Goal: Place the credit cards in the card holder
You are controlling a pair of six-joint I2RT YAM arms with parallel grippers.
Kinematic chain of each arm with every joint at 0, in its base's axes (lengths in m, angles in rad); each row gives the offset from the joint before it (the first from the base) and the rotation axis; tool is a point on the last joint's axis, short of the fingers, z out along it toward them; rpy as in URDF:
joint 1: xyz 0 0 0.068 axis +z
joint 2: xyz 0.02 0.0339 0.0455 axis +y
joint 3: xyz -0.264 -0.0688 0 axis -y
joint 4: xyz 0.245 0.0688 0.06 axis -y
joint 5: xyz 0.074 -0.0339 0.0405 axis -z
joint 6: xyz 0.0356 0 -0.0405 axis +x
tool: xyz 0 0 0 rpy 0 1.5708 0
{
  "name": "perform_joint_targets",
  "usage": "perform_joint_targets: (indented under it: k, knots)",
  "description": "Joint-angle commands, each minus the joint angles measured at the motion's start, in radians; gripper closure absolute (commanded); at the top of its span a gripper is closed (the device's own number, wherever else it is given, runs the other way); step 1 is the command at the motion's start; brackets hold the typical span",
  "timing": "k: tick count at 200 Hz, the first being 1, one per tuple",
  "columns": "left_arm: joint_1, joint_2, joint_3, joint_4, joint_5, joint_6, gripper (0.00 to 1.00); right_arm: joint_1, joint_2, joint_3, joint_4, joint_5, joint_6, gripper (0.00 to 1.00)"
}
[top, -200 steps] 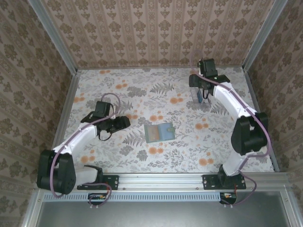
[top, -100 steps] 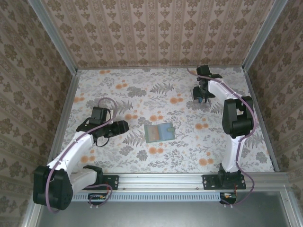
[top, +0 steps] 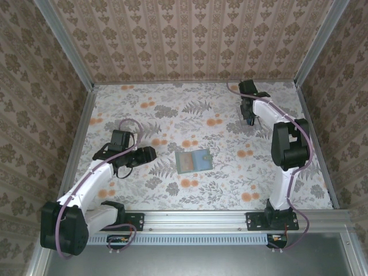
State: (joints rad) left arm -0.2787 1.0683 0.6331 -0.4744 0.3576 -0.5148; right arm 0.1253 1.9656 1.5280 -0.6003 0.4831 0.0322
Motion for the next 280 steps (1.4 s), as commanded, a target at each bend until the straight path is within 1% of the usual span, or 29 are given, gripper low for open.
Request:
perform_joint_targets:
  k: [1, 20, 36, 53, 68, 85, 95, 118, 139, 152, 170, 196, 221, 252, 270, 280]
  knots:
    - [0.009, -0.004, -0.010, 0.012, 0.001, 0.015, 0.30, 0.007, -0.074, -0.030, 0.056, 0.070, -0.033, 0.52]
    - [0.009, 0.005, -0.006, 0.014, 0.006, 0.017, 0.30, 0.005, -0.069, -0.031, 0.050, 0.054, -0.046, 0.66]
    - [0.009, 0.012, -0.006, 0.016, 0.007, 0.018, 0.30, 0.005, -0.055, -0.032, 0.040, 0.023, -0.052, 0.80]
    - [0.010, 0.018, -0.007, 0.014, 0.011, 0.021, 0.30, 0.004, -0.043, -0.030, 0.025, -0.014, -0.042, 0.89]
    - [0.010, 0.021, -0.008, 0.010, 0.006, 0.023, 0.30, 0.004, -0.038, -0.034, 0.023, -0.051, -0.033, 0.91]
    - [0.010, 0.022, -0.009, 0.011, 0.007, 0.026, 0.30, -0.002, -0.033, -0.035, 0.019, -0.091, -0.023, 0.91]
    - [0.010, 0.023, -0.007, 0.009, 0.006, 0.029, 0.30, -0.005, -0.030, -0.032, 0.012, -0.108, -0.016, 0.88]
    - [0.013, 0.025, -0.008, 0.008, 0.003, 0.032, 0.30, -0.007, -0.022, -0.016, -0.007, -0.122, -0.012, 0.73]
    - [0.015, 0.028, -0.010, 0.011, 0.006, 0.033, 0.30, -0.008, -0.027, -0.010, -0.017, -0.138, -0.012, 0.68]
    - [0.016, 0.030, -0.010, 0.011, 0.004, 0.034, 0.30, -0.007, -0.037, -0.013, -0.015, -0.167, -0.014, 0.63]
    - [0.016, 0.030, -0.015, 0.019, 0.007, 0.030, 0.30, -0.007, -0.045, -0.013, -0.015, -0.193, -0.021, 0.60]
    - [0.018, 0.030, -0.014, 0.022, 0.007, 0.031, 0.30, -0.007, -0.043, -0.004, -0.030, -0.245, -0.029, 0.61]
    - [0.018, 0.033, -0.016, 0.026, 0.012, 0.027, 0.30, -0.008, -0.034, 0.000, -0.038, -0.277, -0.037, 0.66]
    - [0.019, 0.035, -0.019, 0.029, 0.014, 0.026, 0.30, -0.007, -0.003, 0.009, -0.061, -0.285, -0.046, 0.71]
    - [0.019, 0.035, -0.020, 0.026, 0.016, 0.029, 0.30, -0.006, 0.010, 0.009, -0.065, -0.274, -0.048, 0.74]
    - [0.019, 0.033, -0.021, 0.024, 0.011, 0.029, 0.30, -0.006, 0.019, 0.009, -0.066, -0.262, -0.051, 0.77]
